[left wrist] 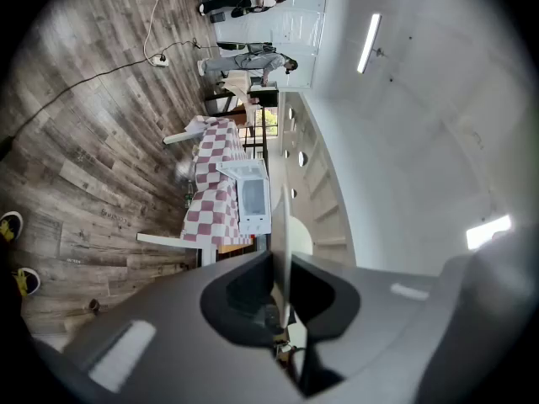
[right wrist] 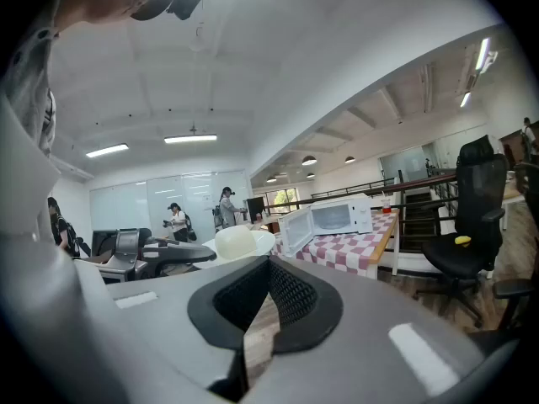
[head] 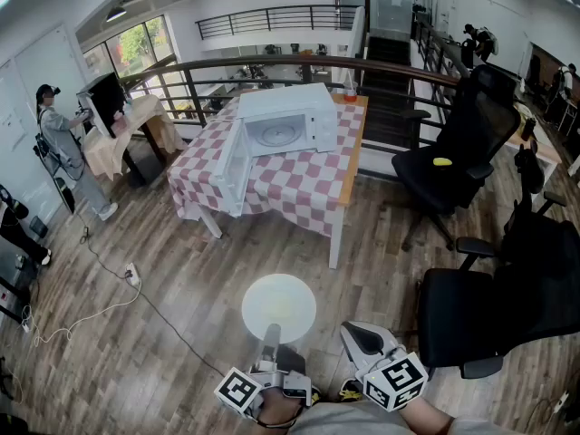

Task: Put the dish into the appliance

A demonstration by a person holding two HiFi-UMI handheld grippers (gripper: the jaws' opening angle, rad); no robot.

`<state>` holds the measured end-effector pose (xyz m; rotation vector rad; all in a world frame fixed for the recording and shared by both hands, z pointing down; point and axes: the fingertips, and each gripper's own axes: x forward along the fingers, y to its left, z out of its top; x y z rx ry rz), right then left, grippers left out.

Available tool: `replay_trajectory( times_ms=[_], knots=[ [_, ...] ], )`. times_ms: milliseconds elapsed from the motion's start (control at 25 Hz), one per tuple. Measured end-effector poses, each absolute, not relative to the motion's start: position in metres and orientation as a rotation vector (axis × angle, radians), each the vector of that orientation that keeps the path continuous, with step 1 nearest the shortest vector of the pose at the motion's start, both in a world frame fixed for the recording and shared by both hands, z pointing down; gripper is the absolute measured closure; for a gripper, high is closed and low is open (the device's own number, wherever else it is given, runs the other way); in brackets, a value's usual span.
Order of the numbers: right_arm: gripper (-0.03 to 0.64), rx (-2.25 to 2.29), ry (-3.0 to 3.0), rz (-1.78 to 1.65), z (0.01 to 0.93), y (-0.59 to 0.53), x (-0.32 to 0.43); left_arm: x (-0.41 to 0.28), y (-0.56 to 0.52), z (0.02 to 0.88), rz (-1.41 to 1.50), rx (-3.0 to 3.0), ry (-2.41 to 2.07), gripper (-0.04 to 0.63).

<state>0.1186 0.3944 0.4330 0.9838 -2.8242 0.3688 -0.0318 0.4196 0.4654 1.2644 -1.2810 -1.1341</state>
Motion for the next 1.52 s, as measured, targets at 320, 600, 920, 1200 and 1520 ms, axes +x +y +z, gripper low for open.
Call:
replay_trajectory(
  times_ms=[320,600,920,1200,1520],
  knots=[
    [0.617,0.983,-2.824,0.341,0.433,0.39,0.102,-0.048,0.414,0.457,-1.157,1.295,-1.272,0.568],
    [0.617,1.004,-2.834,0.358,0.429,0.395,0.087,-0.061,0.421,0.454,-1.166,1.306,-1.256,0.568],
    [0.617,0.998,-2.884,0.356,0.421,0.406,0.066,-0.084,0.433,0.45,-1.179,1.329,-1.267,0.568],
    [0.617,1.016,-2.87,0.366,0.423,0.406,0.061,-0.085,0.429,0.446,-1.184,1.338,-1.238,0.568],
    [0.617,1.034,-2.867,0.369,0.429,0.385,0.059,-0.088,0.411,0.45,-1.18,1.344,-1.241,0.568]
  ],
)
